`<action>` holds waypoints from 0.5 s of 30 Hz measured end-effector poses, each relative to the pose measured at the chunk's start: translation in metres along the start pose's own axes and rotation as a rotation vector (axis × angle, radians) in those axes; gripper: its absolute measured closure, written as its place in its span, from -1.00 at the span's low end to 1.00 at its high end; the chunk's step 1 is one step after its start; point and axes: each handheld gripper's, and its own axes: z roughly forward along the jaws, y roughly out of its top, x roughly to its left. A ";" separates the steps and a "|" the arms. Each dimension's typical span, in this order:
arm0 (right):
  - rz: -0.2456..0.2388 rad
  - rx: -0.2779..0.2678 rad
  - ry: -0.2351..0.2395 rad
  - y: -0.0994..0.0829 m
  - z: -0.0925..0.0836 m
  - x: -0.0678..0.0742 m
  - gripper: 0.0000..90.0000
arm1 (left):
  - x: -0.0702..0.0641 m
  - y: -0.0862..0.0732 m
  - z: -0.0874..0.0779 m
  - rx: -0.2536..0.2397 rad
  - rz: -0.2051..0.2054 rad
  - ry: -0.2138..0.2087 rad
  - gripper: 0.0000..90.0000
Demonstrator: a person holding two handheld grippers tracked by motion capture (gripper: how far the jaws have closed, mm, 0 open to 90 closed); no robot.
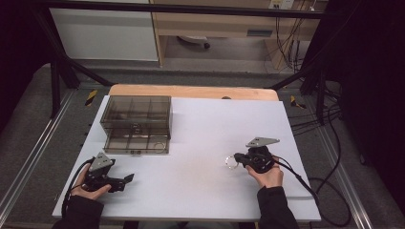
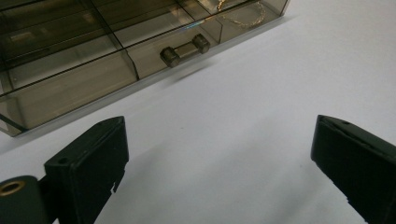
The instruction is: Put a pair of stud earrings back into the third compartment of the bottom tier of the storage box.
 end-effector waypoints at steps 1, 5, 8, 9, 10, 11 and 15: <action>-0.001 0.002 0.001 0.001 0.000 0.001 0.93 | 0.000 0.000 0.000 0.000 0.000 0.000 -0.91; -0.013 -0.006 0.010 0.006 0.003 0.005 0.93 | 0.000 0.000 0.000 0.000 0.001 0.000 -0.91; -0.017 -0.007 0.018 0.009 0.005 0.009 0.93 | 0.000 0.000 0.000 0.000 0.000 0.000 -0.91; -0.020 -0.005 0.023 0.011 0.006 0.010 0.93 | 0.000 0.000 0.000 0.000 -0.001 0.000 -0.91; -0.021 -0.006 0.023 0.012 0.007 0.012 0.93 | 0.000 0.000 0.000 0.000 -0.001 0.000 -0.91; -0.025 -0.008 0.026 0.013 0.008 0.013 0.93 | 0.000 0.000 0.000 -0.001 -0.001 0.000 -0.91; -0.036 -0.012 0.038 0.019 0.012 0.019 0.93 | 0.000 0.000 0.000 0.000 0.000 0.000 -0.91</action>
